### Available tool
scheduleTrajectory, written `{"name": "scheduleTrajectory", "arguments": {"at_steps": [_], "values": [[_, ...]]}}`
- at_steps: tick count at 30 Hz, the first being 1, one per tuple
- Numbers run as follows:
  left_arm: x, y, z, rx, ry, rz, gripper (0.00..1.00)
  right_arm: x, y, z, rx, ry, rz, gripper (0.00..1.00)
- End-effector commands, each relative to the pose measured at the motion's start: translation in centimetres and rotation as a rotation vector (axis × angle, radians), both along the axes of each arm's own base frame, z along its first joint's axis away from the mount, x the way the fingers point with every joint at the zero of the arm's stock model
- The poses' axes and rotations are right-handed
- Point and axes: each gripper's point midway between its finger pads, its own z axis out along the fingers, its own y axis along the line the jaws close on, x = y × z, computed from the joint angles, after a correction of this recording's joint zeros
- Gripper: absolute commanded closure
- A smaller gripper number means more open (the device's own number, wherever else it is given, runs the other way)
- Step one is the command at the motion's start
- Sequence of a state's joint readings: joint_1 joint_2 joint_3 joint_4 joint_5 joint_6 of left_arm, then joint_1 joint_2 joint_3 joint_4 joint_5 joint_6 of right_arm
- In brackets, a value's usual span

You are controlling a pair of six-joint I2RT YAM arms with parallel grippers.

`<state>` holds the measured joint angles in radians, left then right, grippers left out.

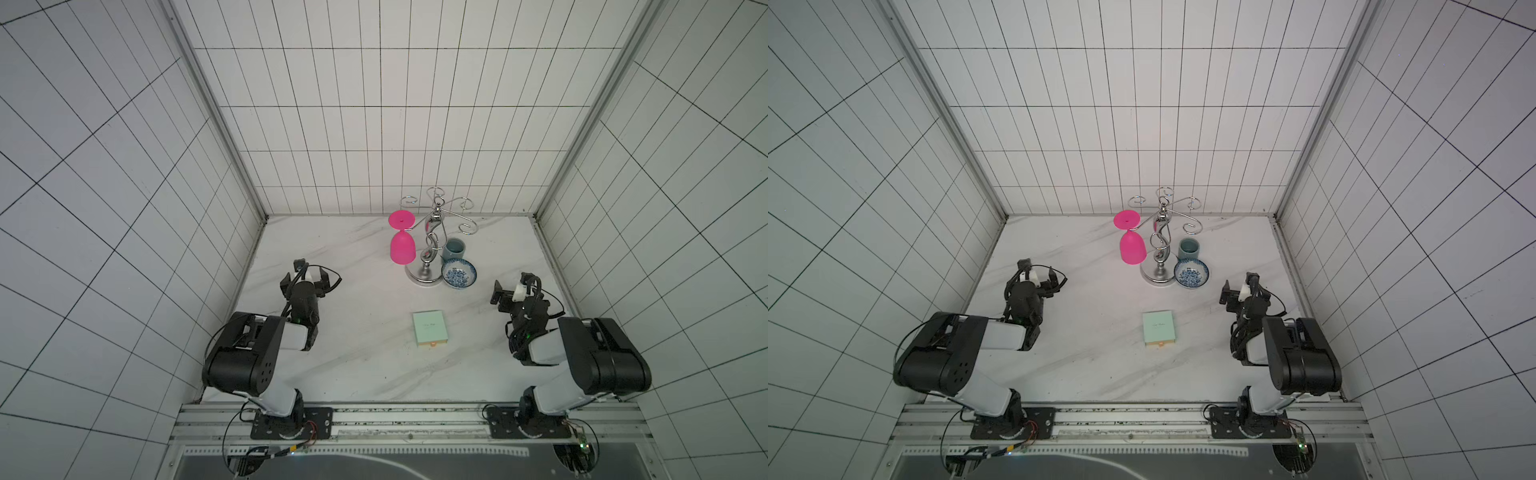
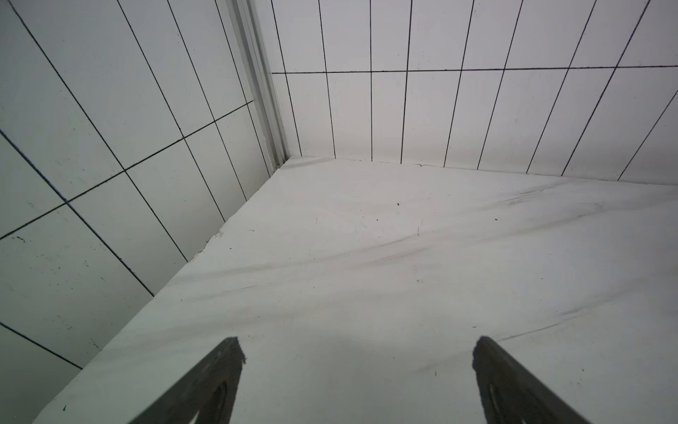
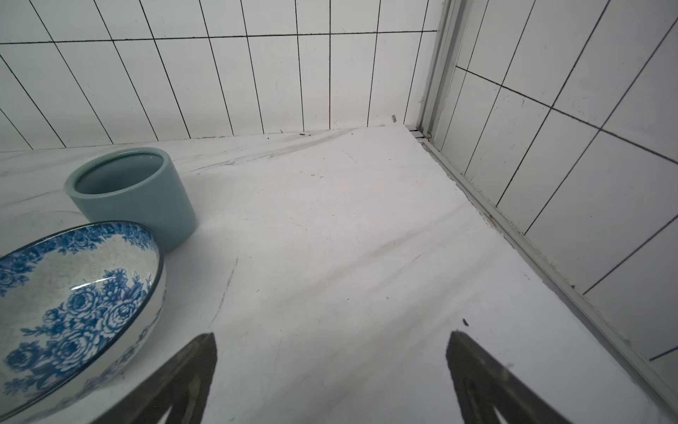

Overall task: Take out the earrings from the drawer-style jewelry box
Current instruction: Move the jewelry box to the center of the board.

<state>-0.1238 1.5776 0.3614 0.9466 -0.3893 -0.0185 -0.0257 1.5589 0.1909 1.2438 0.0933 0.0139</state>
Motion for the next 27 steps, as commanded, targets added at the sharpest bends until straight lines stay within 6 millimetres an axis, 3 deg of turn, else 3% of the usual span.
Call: {"name": "scheduleTrajectory", "arguments": {"at_steps": [1, 18, 23, 25, 27], "values": [[0.0, 0.0, 1.1, -0.002, -0.039, 0.004, 0.02, 1.8, -0.1, 3.1, -0.014, -0.089, 0.008, 0.01], [0.0, 0.0, 1.1, -0.005, -0.033, 0.006, 0.02, 1.7, -0.1, 3.2, -0.016, -0.093, 0.008, 0.00], [-1.0, 0.1, 4.5, 0.047, -0.077, 0.096, 0.02, 0.9, -1.3, 7.1, -0.054, -0.118, -0.159, 0.01], [-1.5, 0.2, 6.4, 0.043, -0.079, 0.143, 0.02, 0.8, -1.3, 11.2, 0.003, -0.218, -0.192, 0.01], [-2.5, 1.9, 8.3, -0.119, -0.176, 0.278, 0.02, 0.6, -1.7, 14.6, 0.142, -0.286, -0.244, 0.01]]}}
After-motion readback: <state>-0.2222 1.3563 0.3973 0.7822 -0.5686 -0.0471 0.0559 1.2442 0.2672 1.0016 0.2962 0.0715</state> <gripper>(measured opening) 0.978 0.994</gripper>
